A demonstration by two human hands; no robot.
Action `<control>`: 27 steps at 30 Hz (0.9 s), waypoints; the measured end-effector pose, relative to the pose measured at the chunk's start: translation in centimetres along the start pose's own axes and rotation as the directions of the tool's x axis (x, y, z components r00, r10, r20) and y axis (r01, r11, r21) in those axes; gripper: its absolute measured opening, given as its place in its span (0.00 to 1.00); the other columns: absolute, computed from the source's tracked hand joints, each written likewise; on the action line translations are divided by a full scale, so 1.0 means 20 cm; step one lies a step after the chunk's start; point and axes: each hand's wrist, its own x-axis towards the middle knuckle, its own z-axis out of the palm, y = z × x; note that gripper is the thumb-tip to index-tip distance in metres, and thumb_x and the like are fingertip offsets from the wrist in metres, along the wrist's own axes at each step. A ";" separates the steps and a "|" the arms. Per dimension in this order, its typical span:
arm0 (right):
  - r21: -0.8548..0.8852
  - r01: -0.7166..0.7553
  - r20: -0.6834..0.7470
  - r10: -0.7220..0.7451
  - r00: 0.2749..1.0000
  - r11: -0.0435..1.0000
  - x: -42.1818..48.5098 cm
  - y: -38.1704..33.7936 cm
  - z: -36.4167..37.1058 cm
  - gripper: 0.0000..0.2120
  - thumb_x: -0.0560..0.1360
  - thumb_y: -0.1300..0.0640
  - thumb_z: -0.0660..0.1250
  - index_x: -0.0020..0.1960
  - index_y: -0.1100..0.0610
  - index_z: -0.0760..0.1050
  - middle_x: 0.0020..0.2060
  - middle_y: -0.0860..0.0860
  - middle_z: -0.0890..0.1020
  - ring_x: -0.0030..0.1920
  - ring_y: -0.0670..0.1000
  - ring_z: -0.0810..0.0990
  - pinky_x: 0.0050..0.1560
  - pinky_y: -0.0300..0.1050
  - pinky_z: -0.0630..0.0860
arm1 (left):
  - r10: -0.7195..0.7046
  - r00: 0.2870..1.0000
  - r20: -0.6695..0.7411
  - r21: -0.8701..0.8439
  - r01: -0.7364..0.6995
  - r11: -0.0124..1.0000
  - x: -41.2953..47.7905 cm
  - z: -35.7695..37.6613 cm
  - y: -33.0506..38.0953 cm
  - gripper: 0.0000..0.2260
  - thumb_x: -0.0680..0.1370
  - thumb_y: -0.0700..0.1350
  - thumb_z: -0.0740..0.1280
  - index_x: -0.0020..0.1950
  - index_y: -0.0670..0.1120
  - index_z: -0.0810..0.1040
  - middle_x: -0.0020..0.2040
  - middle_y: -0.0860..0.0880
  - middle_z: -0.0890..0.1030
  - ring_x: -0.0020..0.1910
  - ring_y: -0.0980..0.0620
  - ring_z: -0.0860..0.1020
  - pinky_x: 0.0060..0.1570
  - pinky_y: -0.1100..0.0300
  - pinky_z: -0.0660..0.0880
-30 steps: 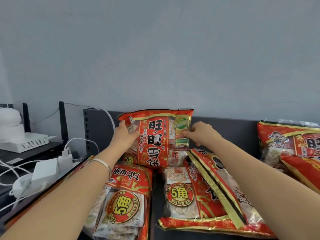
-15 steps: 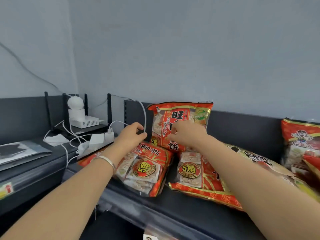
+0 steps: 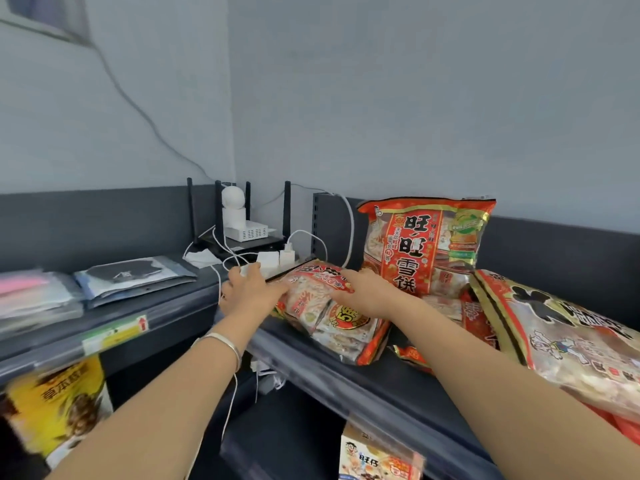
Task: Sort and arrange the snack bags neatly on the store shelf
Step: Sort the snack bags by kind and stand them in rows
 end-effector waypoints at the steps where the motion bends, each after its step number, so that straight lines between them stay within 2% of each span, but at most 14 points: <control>1: 0.008 -0.024 0.004 0.024 1.000 1.000 0.02 0.00 0.02 0.33 0.79 0.39 0.56 0.78 0.53 0.52 0.75 0.61 0.60 0.73 0.62 0.62 0.71 0.56 0.64 | -0.038 0.997 0.066 -0.167 0.049 0.985 0.02 0.00 -0.01 0.35 0.70 0.59 0.70 0.73 0.51 0.62 0.73 0.41 0.59 0.70 0.39 0.62 0.68 0.49 0.62; 3: -0.012 -0.066 0.014 0.066 0.998 0.998 0.05 0.00 0.05 0.34 0.79 0.38 0.55 0.78 0.52 0.51 0.76 0.60 0.58 0.74 0.62 0.61 0.72 0.56 0.63 | -0.097 0.984 0.152 -0.500 0.161 0.851 0.06 0.00 -0.03 0.35 0.65 0.56 0.72 0.70 0.52 0.65 0.68 0.42 0.67 0.63 0.42 0.72 0.63 0.48 0.70; 4: -0.026 -0.081 0.017 0.082 0.996 0.996 0.06 0.00 0.06 0.34 0.79 0.37 0.55 0.78 0.52 0.51 0.76 0.60 0.57 0.74 0.62 0.60 0.72 0.56 0.62 | -0.120 0.979 0.163 -0.601 0.195 0.775 0.07 0.00 -0.05 0.32 0.65 0.53 0.72 0.68 0.51 0.66 0.66 0.42 0.70 0.58 0.44 0.75 0.57 0.48 0.75; 6: -0.024 -0.109 0.015 0.109 0.994 0.994 0.08 0.00 0.08 0.34 0.79 0.37 0.54 0.78 0.52 0.51 0.76 0.60 0.56 0.74 0.62 0.59 0.72 0.56 0.61 | -0.132 0.975 0.176 -0.727 0.220 0.651 0.09 -0.01 -0.05 0.23 0.73 0.43 0.70 0.66 0.48 0.66 0.60 0.43 0.74 0.47 0.48 0.78 0.43 0.53 0.78; 9: 0.030 -0.133 0.006 0.133 0.991 0.991 0.09 0.01 0.08 0.34 0.79 0.37 0.52 0.78 0.53 0.51 0.76 0.59 0.57 0.74 0.61 0.59 0.73 0.56 0.60 | -0.121 0.965 0.234 -0.883 0.263 0.388 0.11 0.00 -0.03 0.17 0.76 0.34 0.65 0.63 0.41 0.67 0.51 0.41 0.76 0.39 0.50 0.77 0.36 0.57 0.78; 11: 0.095 -0.159 -0.008 0.161 0.987 0.983 0.10 0.03 0.07 0.35 0.79 0.36 0.53 0.78 0.54 0.52 0.76 0.59 0.59 0.74 0.60 0.61 0.73 0.56 0.61 | -0.110 0.953 0.283 -0.932 0.300 0.205 0.10 0.01 0.01 0.15 0.76 0.33 0.66 0.62 0.38 0.70 0.45 0.42 0.78 0.37 0.51 0.77 0.30 0.61 0.78; 13: 0.159 -0.193 -0.023 0.199 0.980 0.968 0.10 0.06 0.07 0.34 0.79 0.37 0.55 0.77 0.56 0.56 0.73 0.59 0.65 0.71 0.59 0.67 0.70 0.54 0.66 | -0.166 0.938 0.305 -0.940 0.325 0.107 0.06 0.04 0.04 0.12 0.75 0.36 0.68 0.57 0.42 0.73 0.44 0.44 0.79 0.35 0.51 0.77 0.29 0.61 0.75; 15: 0.179 -0.224 -0.027 0.232 0.972 0.958 0.10 0.07 0.08 0.34 0.78 0.37 0.56 0.76 0.57 0.59 0.70 0.59 0.69 0.68 0.59 0.70 0.68 0.54 0.70 | -0.236 0.919 0.317 -0.943 0.332 0.027 0.01 0.09 0.06 0.15 0.74 0.39 0.71 0.58 0.44 0.72 0.49 0.44 0.79 0.38 0.50 0.78 0.30 0.59 0.74; 18: 0.168 -0.229 -0.039 0.238 0.970 0.959 0.10 0.08 0.09 0.33 0.79 0.38 0.55 0.75 0.58 0.60 0.68 0.58 0.72 0.66 0.58 0.73 0.66 0.52 0.71 | -0.276 0.898 0.344 -0.939 0.331 -0.094 -0.02 0.16 0.06 0.28 0.72 0.44 0.74 0.68 0.44 0.66 0.58 0.43 0.78 0.44 0.47 0.79 0.28 0.57 0.74; 20: 0.175 -0.222 -0.039 0.232 0.972 0.959 0.09 0.07 0.09 0.32 0.79 0.38 0.55 0.75 0.58 0.61 0.68 0.57 0.73 0.66 0.58 0.74 0.66 0.51 0.71 | -0.205 0.875 0.438 -0.899 0.423 -0.113 -0.07 0.17 0.09 0.29 0.70 0.47 0.75 0.67 0.44 0.67 0.56 0.41 0.79 0.45 0.44 0.80 0.33 0.50 0.78; 22: 0.196 -0.214 -0.043 0.226 0.973 0.957 0.09 0.07 0.09 0.32 0.79 0.39 0.55 0.75 0.58 0.61 0.69 0.57 0.72 0.66 0.57 0.73 0.67 0.52 0.70 | -0.135 0.845 0.518 -0.855 0.513 -0.072 -0.12 0.20 0.14 0.31 0.68 0.46 0.77 0.66 0.47 0.65 0.54 0.40 0.79 0.47 0.39 0.81 0.40 0.41 0.79; 23: 0.213 -0.208 -0.046 0.222 0.974 0.955 0.09 0.07 0.10 0.31 0.79 0.39 0.55 0.75 0.57 0.61 0.69 0.56 0.72 0.67 0.57 0.73 0.68 0.52 0.70 | -0.152 0.837 0.526 -0.849 0.526 -0.040 -0.14 0.21 0.16 0.33 0.68 0.44 0.77 0.66 0.50 0.62 0.55 0.40 0.77 0.48 0.37 0.80 0.43 0.38 0.78; 25: 0.255 -0.192 -0.046 0.210 0.977 0.948 0.07 0.08 0.09 0.30 0.80 0.40 0.56 0.75 0.56 0.61 0.70 0.56 0.71 0.67 0.56 0.72 0.68 0.50 0.69 | -0.214 0.850 0.482 -0.867 0.498 0.022 -0.15 0.23 0.18 0.35 0.69 0.40 0.76 0.67 0.52 0.59 0.56 0.40 0.75 0.48 0.38 0.79 0.46 0.38 0.78; 27: 0.331 -0.167 -0.031 0.188 0.982 0.929 0.05 0.09 0.07 0.29 0.80 0.41 0.56 0.75 0.56 0.60 0.70 0.55 0.71 0.68 0.56 0.71 0.68 0.48 0.68 | -0.207 0.900 0.383 -0.914 0.402 0.055 -0.15 0.21 0.20 0.30 0.69 0.36 0.74 0.65 0.48 0.63 0.54 0.41 0.77 0.45 0.41 0.80 0.43 0.43 0.79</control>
